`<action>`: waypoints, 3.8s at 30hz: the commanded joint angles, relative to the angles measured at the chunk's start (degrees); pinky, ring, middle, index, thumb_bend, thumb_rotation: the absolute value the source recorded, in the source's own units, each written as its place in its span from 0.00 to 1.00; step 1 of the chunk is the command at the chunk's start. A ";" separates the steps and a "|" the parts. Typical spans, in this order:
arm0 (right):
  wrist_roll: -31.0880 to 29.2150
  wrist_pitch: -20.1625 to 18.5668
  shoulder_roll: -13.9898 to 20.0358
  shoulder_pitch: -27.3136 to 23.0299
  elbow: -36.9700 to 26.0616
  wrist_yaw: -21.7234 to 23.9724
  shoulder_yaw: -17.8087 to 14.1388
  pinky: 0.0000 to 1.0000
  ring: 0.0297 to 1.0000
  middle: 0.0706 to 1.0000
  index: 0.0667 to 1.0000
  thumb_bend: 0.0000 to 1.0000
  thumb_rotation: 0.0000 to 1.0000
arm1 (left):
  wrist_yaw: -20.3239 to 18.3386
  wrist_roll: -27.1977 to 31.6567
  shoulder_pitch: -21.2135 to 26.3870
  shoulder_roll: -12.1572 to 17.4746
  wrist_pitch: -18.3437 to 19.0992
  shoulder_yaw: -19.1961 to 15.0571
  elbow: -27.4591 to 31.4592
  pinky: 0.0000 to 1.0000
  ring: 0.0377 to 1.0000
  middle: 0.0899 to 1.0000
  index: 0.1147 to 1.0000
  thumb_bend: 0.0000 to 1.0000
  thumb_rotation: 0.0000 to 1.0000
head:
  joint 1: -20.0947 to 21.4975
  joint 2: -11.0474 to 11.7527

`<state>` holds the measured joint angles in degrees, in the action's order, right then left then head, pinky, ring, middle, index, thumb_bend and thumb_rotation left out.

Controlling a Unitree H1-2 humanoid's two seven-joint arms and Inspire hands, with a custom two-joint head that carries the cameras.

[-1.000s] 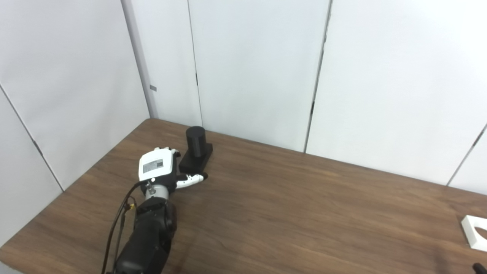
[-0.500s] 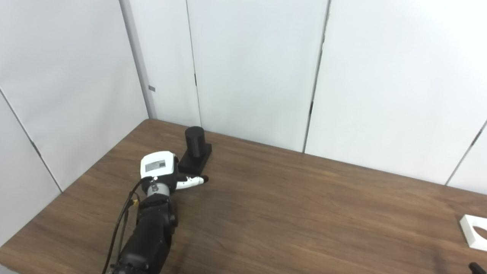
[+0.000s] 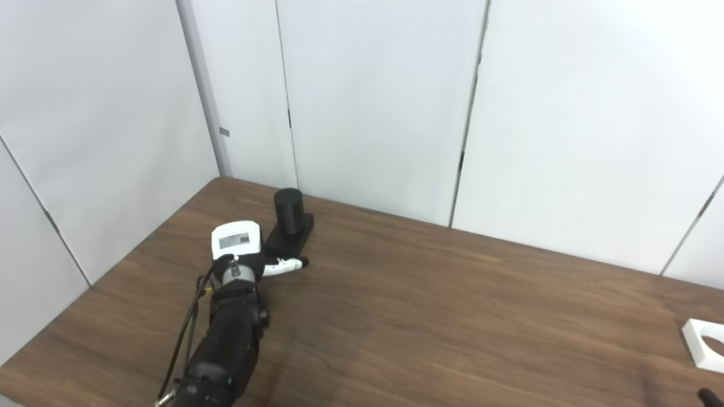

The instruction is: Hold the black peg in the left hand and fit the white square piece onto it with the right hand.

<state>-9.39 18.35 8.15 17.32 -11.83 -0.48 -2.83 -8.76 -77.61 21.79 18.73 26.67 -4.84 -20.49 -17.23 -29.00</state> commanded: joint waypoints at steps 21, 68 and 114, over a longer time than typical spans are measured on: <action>-1.61 -4.94 -2.26 3.02 0.57 0.43 0.04 1.00 0.97 0.91 0.98 0.74 0.99 | -1.86 -4.45 7.69 -0.77 0.24 -1.88 -2.67 0.82 0.85 0.81 0.72 0.85 0.92 | 0.60 -0.82; -1.54 -6.70 -2.44 3.02 0.12 0.20 -0.37 1.00 0.97 0.92 0.99 0.74 0.97 | 6.06 11.61 5.69 0.77 0.24 -1.46 -1.31 0.61 0.76 0.71 0.42 0.52 0.06 | 2.46 -1.36; 3.50 -11.14 -4.59 4.15 -5.51 -3.33 1.95 1.00 0.97 0.89 1.00 0.55 0.99 | -12.96 44.36 -12.43 -0.99 -2.97 11.51 45.71 0.73 0.80 0.75 0.42 0.50 0.05 | 13.76 -6.20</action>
<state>-5.70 6.98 7.46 19.61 -15.87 -3.63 -1.57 -22.57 -34.24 7.99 16.94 26.10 6.90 22.70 -3.43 -35.15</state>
